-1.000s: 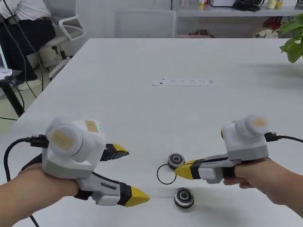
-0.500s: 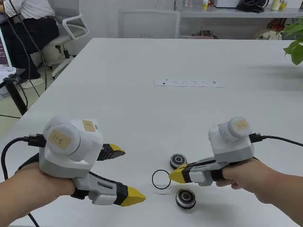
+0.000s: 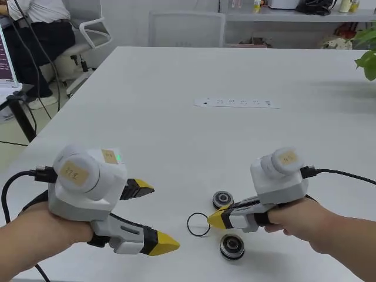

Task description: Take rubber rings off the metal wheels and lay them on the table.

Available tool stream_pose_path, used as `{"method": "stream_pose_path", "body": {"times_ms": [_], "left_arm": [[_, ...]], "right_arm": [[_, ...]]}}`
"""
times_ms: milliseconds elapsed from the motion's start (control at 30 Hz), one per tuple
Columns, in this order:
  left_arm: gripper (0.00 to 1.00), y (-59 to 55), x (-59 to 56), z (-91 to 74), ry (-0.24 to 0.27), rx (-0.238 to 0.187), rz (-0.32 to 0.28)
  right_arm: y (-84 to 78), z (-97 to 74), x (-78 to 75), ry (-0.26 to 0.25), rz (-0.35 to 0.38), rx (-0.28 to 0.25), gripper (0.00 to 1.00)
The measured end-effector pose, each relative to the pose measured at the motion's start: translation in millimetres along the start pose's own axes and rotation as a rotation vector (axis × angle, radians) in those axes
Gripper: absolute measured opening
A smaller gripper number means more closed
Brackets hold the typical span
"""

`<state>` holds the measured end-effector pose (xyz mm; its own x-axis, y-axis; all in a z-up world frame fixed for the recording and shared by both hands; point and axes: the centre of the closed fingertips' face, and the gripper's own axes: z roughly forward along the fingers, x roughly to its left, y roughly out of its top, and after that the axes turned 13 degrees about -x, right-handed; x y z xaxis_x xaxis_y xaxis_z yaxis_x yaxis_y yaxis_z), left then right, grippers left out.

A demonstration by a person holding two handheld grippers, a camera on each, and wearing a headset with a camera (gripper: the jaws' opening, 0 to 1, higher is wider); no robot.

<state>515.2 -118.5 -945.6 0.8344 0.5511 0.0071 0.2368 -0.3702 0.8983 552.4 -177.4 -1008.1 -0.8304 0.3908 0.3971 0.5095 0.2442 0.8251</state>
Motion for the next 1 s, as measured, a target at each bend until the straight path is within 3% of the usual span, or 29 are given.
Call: {"method": "stream_pose_path", "body": {"times_ms": [567, 1000], "left_arm": [[0.7, 1.5, 1.3, 3.6, -0.006, 0.006, 0.001], [0.69, 2.4, -2.6, 11.3, -0.028, 0.017, 0.004]], "right_arm": [[2.8, -6.3, -5.3, -0.017, -0.037, -0.016, 0.16], [10.3, -30.0, -7.6, -0.016, -0.039, -0.061, 0.2]]}}
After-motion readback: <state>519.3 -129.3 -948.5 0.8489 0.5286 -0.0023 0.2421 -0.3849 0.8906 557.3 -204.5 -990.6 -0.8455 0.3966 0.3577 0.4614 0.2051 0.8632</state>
